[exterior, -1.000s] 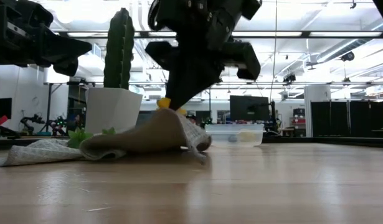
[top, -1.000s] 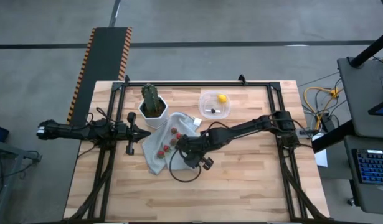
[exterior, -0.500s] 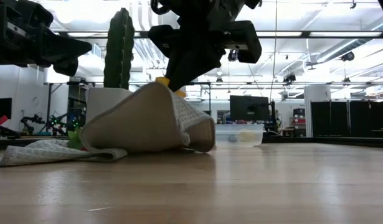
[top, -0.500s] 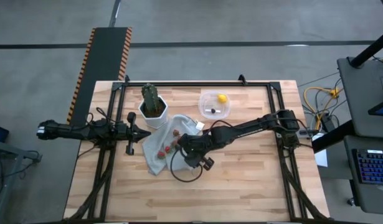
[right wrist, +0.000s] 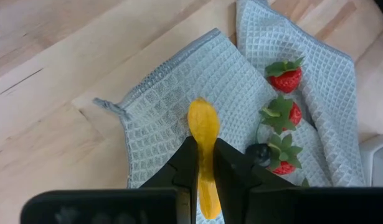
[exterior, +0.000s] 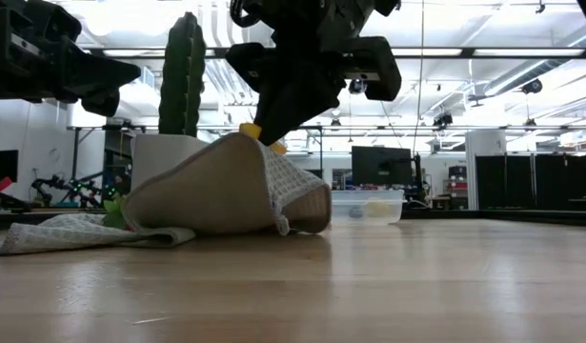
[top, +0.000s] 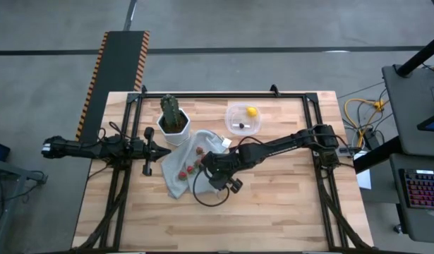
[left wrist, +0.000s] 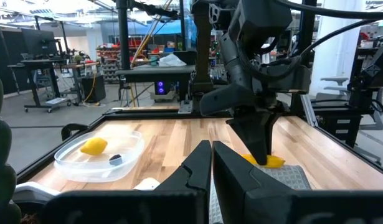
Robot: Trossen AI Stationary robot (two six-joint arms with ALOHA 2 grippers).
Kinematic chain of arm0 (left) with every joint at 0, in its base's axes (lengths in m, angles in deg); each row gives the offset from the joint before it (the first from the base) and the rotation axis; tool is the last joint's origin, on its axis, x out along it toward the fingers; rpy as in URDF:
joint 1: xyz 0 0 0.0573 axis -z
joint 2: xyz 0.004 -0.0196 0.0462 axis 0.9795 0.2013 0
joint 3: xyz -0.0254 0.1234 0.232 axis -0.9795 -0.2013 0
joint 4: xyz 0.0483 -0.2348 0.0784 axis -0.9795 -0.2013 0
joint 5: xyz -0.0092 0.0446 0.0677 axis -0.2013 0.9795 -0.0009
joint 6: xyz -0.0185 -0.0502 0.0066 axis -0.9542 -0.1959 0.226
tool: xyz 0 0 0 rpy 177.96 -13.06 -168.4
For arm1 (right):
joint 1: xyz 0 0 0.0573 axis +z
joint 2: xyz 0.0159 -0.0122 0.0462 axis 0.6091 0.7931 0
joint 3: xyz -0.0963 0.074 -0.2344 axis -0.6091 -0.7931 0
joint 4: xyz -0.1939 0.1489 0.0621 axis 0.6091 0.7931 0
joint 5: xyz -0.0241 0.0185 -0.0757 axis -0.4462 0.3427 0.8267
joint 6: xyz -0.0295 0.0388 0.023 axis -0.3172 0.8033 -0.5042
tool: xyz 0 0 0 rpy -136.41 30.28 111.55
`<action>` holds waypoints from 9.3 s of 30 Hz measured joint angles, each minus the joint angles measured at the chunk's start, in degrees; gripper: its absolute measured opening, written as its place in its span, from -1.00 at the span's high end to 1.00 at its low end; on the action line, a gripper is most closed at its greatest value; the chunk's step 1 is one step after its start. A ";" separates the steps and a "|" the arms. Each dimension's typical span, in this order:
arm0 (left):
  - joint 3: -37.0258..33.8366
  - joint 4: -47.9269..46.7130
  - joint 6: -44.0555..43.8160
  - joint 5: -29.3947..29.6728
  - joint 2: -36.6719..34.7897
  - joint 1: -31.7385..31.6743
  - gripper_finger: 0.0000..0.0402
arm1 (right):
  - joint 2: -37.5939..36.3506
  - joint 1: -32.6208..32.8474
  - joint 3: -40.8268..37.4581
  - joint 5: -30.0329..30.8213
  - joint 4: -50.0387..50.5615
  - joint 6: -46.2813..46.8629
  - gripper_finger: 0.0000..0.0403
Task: Pick and placing Produce into tupperware
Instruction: Put the yellow corn into the transparent bin, then put the red strawberry into the transparent bin
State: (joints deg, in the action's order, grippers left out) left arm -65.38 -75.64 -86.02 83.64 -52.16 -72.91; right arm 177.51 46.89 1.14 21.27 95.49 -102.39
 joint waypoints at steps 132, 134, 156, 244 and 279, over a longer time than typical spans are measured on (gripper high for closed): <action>0.00 0.00 0.02 0.02 0.00 0.00 1.00 | 1.69 -0.60 -14.88 -2.40 -17.24 4.22 0.94; 0.00 0.00 0.00 0.02 0.00 -0.02 1.00 | 1.69 -0.79 -14.88 -0.64 -17.22 3.93 0.94; -0.02 0.00 0.00 0.01 -0.02 0.00 1.00 | -14.71 -20.08 -15.30 15.39 -13.60 6.76 0.95; 0.00 -0.09 -0.15 -0.02 0.00 0.00 1.00 | -37.05 -29.68 -18.22 -12.92 -2.39 26.27 0.57; -0.02 20.39 0.60 -4.63 1.79 0.02 1.00 | -72.40 -6.73 -73.90 2.22 -53.87 37.51 0.58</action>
State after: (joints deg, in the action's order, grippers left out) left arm -65.41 -55.25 -85.42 79.01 -50.37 -72.89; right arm 105.11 40.16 -72.76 23.49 41.63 -64.89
